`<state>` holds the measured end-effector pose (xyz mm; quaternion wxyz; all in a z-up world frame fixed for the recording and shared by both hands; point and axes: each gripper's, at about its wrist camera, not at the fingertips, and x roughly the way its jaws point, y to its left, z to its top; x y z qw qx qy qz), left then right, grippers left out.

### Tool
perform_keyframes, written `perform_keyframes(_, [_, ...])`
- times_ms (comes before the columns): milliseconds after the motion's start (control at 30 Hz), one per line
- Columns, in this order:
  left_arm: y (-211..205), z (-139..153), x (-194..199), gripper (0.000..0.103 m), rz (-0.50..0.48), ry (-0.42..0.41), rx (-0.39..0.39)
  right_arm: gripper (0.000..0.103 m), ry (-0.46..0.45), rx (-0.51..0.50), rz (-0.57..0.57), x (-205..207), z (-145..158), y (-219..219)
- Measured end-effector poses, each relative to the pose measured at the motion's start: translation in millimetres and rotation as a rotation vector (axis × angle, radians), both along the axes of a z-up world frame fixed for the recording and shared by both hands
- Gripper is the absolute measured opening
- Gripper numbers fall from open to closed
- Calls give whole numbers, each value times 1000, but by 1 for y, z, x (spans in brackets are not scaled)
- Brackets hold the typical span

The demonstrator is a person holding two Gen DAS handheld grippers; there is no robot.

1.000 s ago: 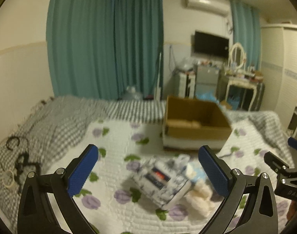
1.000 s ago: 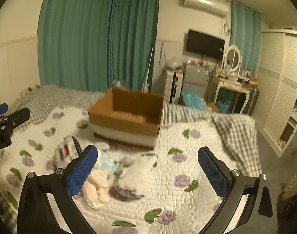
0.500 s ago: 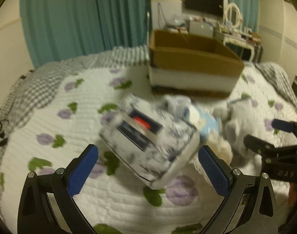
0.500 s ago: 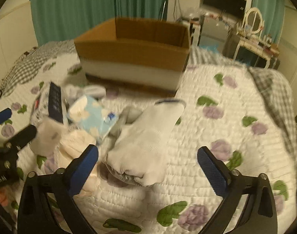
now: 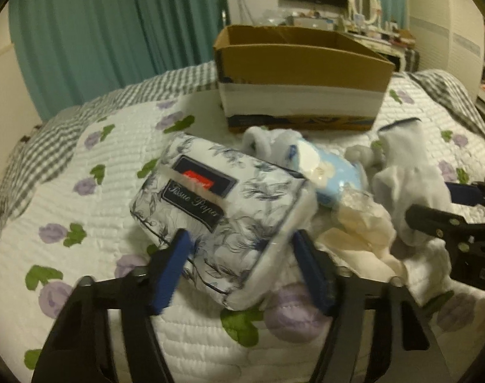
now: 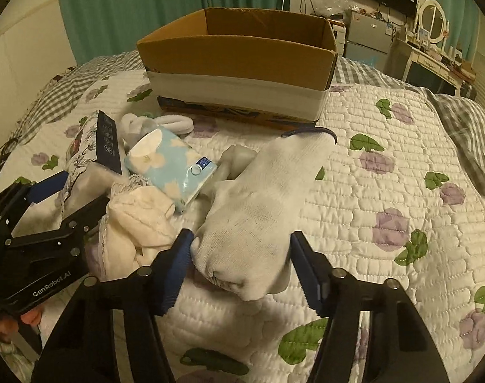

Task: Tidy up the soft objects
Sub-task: 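Grasp the white sock with the right gripper while the left grasps the floral tissue box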

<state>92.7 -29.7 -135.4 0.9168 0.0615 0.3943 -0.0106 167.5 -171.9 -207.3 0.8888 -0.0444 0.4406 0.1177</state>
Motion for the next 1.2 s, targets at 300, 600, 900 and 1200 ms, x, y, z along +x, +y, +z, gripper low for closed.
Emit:
perform_keyframes(300, [8, 21, -19, 26, -25, -27, -50, 38, -65, -1, -25, -23, 21, -6])
perform_keyframes(600, [22, 74, -49, 16, -63, -113, -150, 37, -158, 15, -18, -51, 77, -6])
perform_keyframes(900, [18, 99, -46, 7, -115, -146, -122, 37, -211, 19, 18, -59, 106, 0])
perform_keyframes(1200, [18, 59, -53, 80, -137, -18, -179, 37, -150, 57, 7, -49, 75, -13])
